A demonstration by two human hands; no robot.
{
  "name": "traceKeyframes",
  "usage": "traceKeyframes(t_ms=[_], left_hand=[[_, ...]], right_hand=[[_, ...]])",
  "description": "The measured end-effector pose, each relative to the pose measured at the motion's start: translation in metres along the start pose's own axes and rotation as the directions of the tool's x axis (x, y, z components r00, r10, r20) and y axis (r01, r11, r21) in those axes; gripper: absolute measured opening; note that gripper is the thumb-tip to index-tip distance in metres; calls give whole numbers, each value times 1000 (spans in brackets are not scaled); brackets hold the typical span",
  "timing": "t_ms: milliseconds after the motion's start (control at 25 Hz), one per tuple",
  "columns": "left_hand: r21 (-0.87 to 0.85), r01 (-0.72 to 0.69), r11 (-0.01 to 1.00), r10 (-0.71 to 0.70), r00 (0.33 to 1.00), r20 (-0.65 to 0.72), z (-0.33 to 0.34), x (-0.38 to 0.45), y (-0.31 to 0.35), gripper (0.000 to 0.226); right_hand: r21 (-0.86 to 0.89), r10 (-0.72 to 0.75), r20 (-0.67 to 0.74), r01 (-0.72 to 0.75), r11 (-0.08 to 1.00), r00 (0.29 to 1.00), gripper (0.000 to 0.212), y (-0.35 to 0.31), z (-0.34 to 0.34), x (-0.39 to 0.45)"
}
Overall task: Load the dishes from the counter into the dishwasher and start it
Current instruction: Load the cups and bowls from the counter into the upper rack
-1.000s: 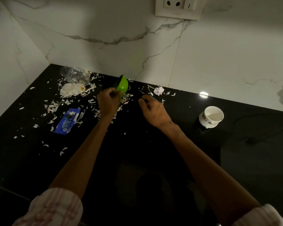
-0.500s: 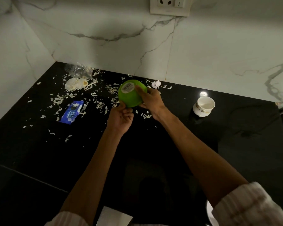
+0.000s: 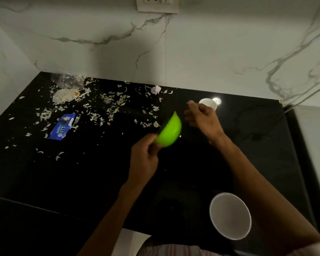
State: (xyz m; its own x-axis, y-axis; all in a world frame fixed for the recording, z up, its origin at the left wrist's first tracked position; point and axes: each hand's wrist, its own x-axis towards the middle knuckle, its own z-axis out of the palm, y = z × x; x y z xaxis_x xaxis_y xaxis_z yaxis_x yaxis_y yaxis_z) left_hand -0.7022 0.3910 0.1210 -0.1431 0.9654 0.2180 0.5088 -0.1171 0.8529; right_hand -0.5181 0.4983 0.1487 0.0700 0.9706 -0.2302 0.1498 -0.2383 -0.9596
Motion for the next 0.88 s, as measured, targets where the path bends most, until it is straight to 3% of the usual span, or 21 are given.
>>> traceKeyframes(t_ms=[120, 200, 360, 480, 560, 720, 880], left_hand=[[125, -170, 977, 157, 982, 105, 31, -47, -11, 22], [198, -270, 942, 237, 956, 173, 46, -71, -13, 22], [288, -422, 860, 374, 904, 207, 61, -93, -19, 26], [326, -403, 855, 368, 915, 167, 67, -101, -28, 29], [348, -382, 856, 346, 924, 162, 70, -105, -30, 31], [372, -345, 861, 293, 937, 192, 72, -111, -31, 38], [362, -319, 876, 254, 942, 218, 70, -115, -29, 36]], right_hand=[[-64, 14, -63, -18, 998, 998, 32, 20, -37, -2], [-214, -15, -100, -7, 977, 995, 32, 33, -51, 6], [-543, -156, -97, 79, 836, 983, 47, 41, -57, 21], [-708, -238, -52, 132, 694, 970, 52, 37, -55, 30], [-774, -193, -27, 102, 625, 981, 54, 31, -54, 37], [-784, -40, -36, -3, 621, 999, 46, 29, -50, 53], [-772, -8, -10, -3, 635, 1000, 46, 41, -51, 57]])
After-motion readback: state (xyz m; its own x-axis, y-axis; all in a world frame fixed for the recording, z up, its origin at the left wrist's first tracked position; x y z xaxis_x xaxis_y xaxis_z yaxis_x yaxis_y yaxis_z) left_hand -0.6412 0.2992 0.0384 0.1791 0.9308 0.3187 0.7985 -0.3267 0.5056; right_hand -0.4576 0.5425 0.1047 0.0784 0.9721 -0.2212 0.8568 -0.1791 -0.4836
